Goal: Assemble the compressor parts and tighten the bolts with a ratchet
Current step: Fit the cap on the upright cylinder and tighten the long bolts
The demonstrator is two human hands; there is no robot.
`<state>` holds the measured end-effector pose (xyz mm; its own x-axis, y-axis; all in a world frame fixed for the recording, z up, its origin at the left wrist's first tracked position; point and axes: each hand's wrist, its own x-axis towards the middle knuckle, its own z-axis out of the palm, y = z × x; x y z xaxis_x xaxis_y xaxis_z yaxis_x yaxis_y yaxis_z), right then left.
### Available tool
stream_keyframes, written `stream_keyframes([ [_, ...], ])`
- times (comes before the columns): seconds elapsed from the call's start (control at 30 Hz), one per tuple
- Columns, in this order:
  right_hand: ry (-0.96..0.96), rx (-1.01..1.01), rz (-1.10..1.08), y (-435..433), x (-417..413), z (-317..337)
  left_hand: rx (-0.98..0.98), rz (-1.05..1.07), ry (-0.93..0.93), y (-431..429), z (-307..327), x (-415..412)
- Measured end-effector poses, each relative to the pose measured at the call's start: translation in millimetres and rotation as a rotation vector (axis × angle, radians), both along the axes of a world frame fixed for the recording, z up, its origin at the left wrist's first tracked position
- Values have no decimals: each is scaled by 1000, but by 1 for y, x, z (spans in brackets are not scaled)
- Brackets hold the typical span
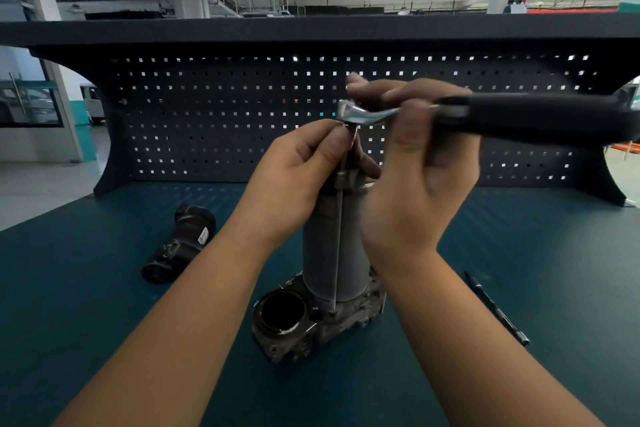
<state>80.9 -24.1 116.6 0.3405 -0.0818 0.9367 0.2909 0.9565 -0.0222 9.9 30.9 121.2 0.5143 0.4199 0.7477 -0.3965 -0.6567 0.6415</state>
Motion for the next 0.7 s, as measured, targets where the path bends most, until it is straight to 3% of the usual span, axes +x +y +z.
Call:
stream_keyframes([
  [0.1,399,-243,251,-7,0,8,45,27,-16,4,-4,2],
  [0.2,546,-424,598,-12,12,13,60,42,-19,4,-5,2],
  [0.27,488,-410,524,-12,11,15,42,8,-16,2,-3,3],
  [0.33,358,-229,208,-10,6,12,21,-3,-6,2,-2,3],
  [0.4,100,-49,-131,-5,6,8,4,0,7,4,-5,-3],
  [0.5,-208,-31,-358,-1,7,4,-1,189,-30,14,-17,-6],
  [0.6,-162,-64,-269,-2,7,3,-7,21,-39,5,-11,-3],
  [0.7,130,-166,77,-7,1,8,32,-19,-5,-2,-1,2],
])
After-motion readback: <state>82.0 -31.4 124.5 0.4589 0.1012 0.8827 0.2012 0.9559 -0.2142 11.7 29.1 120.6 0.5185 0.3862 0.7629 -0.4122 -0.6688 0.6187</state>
